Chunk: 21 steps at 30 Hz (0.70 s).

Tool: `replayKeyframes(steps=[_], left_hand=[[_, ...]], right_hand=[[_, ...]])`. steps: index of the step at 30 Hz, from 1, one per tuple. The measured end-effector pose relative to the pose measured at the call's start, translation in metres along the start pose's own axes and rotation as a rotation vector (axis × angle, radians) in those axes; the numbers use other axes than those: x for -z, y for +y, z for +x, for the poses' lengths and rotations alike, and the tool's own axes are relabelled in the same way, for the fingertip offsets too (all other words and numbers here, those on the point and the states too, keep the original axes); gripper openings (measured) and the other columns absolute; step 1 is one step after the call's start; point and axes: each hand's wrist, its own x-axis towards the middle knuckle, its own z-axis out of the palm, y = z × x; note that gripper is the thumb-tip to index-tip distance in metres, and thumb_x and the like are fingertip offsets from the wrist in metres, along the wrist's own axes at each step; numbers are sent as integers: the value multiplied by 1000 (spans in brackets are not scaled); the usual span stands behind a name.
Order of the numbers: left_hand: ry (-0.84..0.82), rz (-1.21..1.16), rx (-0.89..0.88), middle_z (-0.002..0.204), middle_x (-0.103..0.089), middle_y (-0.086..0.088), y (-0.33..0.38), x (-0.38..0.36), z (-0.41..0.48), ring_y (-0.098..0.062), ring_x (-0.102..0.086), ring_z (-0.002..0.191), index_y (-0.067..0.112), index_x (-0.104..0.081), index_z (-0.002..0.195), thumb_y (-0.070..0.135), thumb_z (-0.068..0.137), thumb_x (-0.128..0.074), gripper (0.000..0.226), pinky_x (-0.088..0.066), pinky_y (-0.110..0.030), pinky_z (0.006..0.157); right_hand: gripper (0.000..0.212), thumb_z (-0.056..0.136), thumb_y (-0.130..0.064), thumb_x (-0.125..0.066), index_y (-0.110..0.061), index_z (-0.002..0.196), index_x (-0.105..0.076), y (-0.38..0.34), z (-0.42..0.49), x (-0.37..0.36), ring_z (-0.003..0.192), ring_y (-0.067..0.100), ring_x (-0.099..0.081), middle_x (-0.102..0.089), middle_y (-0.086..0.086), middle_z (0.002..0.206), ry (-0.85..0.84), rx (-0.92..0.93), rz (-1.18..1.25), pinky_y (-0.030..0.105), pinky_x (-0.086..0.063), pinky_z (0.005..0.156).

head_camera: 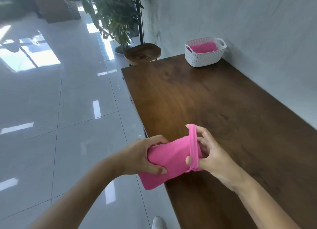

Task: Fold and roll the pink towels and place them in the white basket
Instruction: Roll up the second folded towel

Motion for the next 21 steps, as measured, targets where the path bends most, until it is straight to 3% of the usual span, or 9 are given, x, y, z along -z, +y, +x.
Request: replayKeyframes(steps=[3, 6, 12, 16, 21], left_hand=[[-46, 161, -21, 122, -57, 25, 5, 16, 9, -6, -63, 107, 47, -47, 128, 53, 76, -83, 63, -61, -26, 83], [-72, 256, -3, 118, -56, 27, 3, 37, 15, -2, -62, 103, 51, -45, 123, 56, 74, -83, 63, -60, -22, 82], [-60, 187, 25, 111, -61, 25, -31, 80, 28, -4, -64, 101, 48, -53, 115, 56, 66, -89, 61, -61, -27, 80], [-70, 145, -7, 106, -61, 30, -53, 113, 35, 0, -63, 98, 46, -56, 113, 52, 66, -91, 58, -60, -24, 77], [-97, 106, -64, 111, -63, 24, -81, 165, 43, -5, -65, 102, 45, -56, 117, 55, 68, -89, 60, -62, -28, 79]], right_hand=[[85, 72, -33, -90, -56, 136, -40, -10, 8, -4, 117, 2, -58, -54, -30, 116, -70, 10, -68, 30, -62, 77], [69, 73, -30, -90, -50, 126, -50, -16, 17, -12, 112, 4, -61, -54, -28, 110, -76, -11, -65, 32, -62, 73], [58, 78, -37, -86, -40, 126, -54, -26, 57, -31, 108, 19, -66, -58, -12, 118, -53, -41, -119, 34, -63, 76], [55, 80, -47, -82, -44, 124, -49, -45, 95, -46, 104, 20, -66, -55, -18, 117, -59, -44, -318, 29, -63, 76], [48, 83, -49, -76, -48, 121, -46, -76, 148, -64, 101, 18, -64, -54, -20, 116, -33, -40, -542, 27, -62, 78]])
